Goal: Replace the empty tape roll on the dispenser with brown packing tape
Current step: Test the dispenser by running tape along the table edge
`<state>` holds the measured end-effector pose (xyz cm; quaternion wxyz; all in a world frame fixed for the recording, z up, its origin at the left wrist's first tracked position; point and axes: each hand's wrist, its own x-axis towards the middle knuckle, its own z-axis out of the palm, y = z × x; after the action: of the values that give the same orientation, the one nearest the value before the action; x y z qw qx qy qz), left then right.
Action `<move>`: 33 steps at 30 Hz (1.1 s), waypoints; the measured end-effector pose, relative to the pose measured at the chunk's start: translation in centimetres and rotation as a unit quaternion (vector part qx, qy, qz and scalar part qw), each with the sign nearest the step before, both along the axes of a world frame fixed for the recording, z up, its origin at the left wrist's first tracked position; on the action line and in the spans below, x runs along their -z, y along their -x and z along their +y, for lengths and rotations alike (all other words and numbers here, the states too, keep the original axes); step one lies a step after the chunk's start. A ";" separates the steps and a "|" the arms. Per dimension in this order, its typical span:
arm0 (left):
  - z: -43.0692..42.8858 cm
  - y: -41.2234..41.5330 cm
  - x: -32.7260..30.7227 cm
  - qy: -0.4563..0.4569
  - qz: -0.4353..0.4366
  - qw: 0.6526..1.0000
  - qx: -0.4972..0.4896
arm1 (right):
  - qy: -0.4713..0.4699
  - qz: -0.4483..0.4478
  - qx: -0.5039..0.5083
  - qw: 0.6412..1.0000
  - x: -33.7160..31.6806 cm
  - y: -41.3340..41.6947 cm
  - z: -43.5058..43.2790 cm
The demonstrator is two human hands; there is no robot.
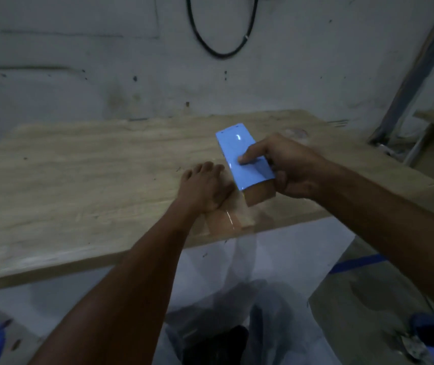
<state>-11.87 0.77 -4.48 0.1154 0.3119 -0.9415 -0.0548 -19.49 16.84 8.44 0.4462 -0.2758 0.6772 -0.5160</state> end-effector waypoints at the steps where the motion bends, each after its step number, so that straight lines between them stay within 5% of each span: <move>1: -0.4 -0.1 0.2 0.009 0.020 1.000 -0.020 | 0.001 0.069 0.007 0.998 0.8 0.7 -1.1; 3: -1.6 -0.6 0.2 0.017 0.057 0.996 -0.072 | -0.003 0.244 0.015 0.970 2.3 2.2 -3.2; 5: -3.3 -1.3 0.2 0.028 0.072 0.991 -0.113 | -0.019 0.437 0.019 0.899 3.3 3.6 -5.4; 8: -5.6 -1.8 0.1 0.007 0.088 0.985 -0.150 | -0.007 0.573 0.024 0.819 5.3 5.1 -8.1; 23: -9.1 -0.2 0.1 -0.027 0.088 0.983 -0.160 | -0.010 0.701 0.081 0.709 10.7 7.8 -14.5; 33: -9.0 -0.3 0.4 0.005 0.053 0.987 -0.152 | 0.119 0.668 0.039 0.734 12.0 8.5 -14.2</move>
<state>-11.53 -8.23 -4.93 0.1739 0.4472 -0.8760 -0.0481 -27.98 2.62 -3.53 -0.1778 -0.5736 0.7443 -0.2922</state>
